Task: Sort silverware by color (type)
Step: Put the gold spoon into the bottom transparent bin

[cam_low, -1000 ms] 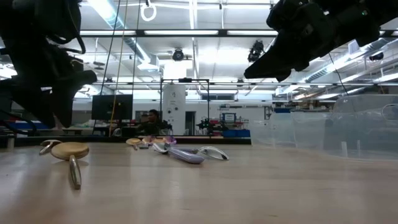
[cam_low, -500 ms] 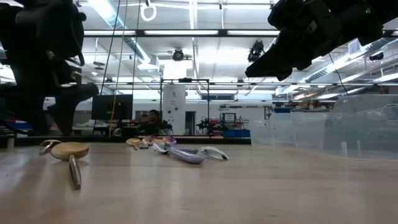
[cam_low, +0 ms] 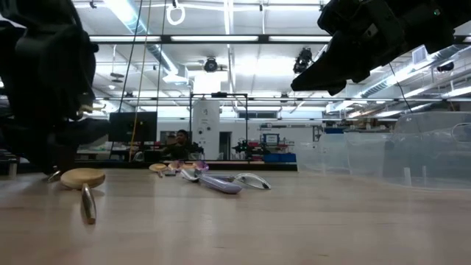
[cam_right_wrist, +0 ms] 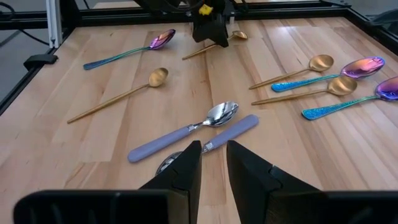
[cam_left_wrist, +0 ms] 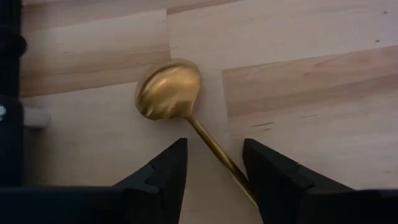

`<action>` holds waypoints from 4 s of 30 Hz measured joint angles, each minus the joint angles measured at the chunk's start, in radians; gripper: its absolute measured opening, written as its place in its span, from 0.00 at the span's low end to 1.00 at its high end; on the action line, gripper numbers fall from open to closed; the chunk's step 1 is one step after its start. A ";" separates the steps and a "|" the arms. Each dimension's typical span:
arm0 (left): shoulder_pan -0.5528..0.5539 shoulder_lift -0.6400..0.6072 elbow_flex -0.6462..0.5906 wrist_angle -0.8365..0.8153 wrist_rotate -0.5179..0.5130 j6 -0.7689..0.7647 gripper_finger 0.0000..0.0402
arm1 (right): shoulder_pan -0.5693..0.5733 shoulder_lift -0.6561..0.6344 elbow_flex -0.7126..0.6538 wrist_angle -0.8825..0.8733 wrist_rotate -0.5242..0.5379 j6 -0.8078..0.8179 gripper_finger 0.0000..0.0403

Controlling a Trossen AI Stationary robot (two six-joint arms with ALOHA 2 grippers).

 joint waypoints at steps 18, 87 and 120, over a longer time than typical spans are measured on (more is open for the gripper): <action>0.000 -0.116 -0.041 0.066 0.042 0.155 0.04 | 0.000 0.000 0.000 0.001 0.024 0.000 0.21; 0.277 0.359 0.286 2.104 0.174 1.744 0.04 | -0.074 0.000 0.000 0.220 0.075 -0.008 0.43; 0.266 0.359 0.338 1.911 0.188 1.760 0.28 | -0.089 -0.030 0.000 0.138 0.056 0.066 0.07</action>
